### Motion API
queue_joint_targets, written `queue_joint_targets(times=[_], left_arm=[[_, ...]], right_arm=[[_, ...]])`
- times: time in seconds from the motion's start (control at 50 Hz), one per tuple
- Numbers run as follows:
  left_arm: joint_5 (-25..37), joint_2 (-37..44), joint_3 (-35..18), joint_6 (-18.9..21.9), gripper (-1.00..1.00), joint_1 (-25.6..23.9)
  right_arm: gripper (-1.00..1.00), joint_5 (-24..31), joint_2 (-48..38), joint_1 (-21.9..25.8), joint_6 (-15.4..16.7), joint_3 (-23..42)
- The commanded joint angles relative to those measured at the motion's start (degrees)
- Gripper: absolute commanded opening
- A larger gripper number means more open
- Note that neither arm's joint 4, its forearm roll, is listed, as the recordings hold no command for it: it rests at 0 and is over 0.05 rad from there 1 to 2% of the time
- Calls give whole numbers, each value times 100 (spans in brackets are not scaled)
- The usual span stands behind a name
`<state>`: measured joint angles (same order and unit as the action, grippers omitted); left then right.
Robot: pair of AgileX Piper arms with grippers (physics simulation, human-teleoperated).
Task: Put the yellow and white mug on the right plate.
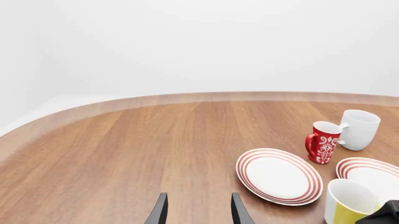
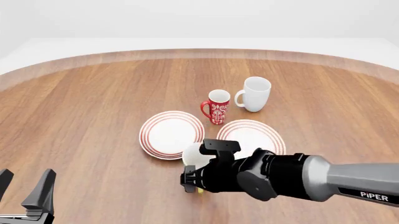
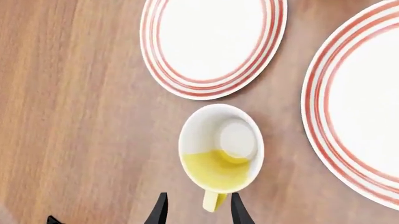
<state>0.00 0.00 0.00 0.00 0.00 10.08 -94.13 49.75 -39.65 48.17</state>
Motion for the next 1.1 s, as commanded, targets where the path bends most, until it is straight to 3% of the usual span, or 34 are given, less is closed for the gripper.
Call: queue_joint_targets(times=[0.02, 0.6, 0.62, 1.1], left_arm=[[0, 0, 0, 0, 100, 0], [0, 0, 0, 0, 100, 0], [0, 0, 0, 0, 100, 0], [0, 0, 0, 0, 100, 0]], right_arm=[[100, -268, -162, 13, -92, -118], [100, -692, -288, 35, -191, -409], [-100, -682, -268, 12, -150, -397], [-100, -627, -210, -45, 100, -277]])
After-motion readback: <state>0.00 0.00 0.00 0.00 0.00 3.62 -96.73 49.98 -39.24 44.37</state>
